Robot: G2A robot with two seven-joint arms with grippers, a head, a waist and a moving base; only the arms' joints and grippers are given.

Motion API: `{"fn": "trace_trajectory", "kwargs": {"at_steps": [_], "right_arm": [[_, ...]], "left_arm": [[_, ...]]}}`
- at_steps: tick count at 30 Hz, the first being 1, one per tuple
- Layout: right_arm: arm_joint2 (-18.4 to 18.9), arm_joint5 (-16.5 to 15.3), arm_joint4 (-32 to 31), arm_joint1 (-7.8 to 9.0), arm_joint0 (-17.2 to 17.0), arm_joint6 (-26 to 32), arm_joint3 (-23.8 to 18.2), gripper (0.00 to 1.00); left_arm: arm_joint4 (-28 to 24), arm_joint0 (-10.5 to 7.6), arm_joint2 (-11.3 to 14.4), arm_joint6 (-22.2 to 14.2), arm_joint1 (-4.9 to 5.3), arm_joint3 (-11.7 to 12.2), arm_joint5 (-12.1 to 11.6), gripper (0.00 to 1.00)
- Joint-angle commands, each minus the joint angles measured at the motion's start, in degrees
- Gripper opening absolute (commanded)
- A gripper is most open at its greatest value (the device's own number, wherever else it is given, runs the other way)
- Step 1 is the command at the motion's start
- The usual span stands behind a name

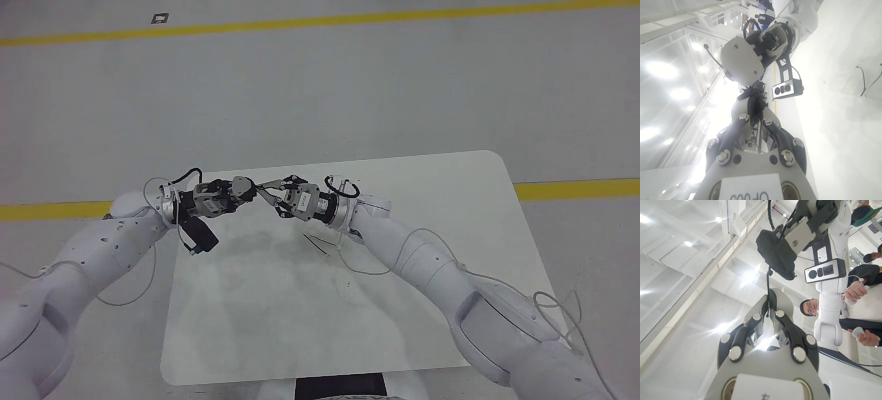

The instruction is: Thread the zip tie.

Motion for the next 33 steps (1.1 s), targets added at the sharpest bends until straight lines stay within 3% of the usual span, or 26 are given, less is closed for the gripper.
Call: {"fn": "trace_trajectory", "kwargs": {"at_steps": [1, 5, 12, 22, 33], "right_arm": [[-0.02, 0.00, 0.00, 0.00, 0.02, 0.03, 0.03, 0.00], [-0.02, 0.00, 0.00, 0.00, 0.02, 0.03, 0.03, 0.00], [3.00, 0.00, -0.87, 0.96, -2.65, -3.04, -4.82, 0.00], [4.10, 0.00, 0.00, 2.22, -5.14, -6.62, -8.82, 0.00], [5.10, 0.00, 0.00, 2.99, -4.28, -10.22, -10.51, 0.00]], "left_arm": [[0.00, 0.00, 0.00, 0.00, 0.00, 0.00, 0.00, 0.00], [0.00, 0.00, 0.00, 0.00, 0.00, 0.00, 0.00, 0.00], [0.00, 0.00, 0.00, 0.00, 0.00, 0.00, 0.00, 0.00], [0.00, 0.00, 0.00, 0.00, 0.00, 0.00, 0.00, 0.00], [0.00, 0.00, 0.00, 0.00, 0.00, 0.00, 0.00, 0.00]]}}
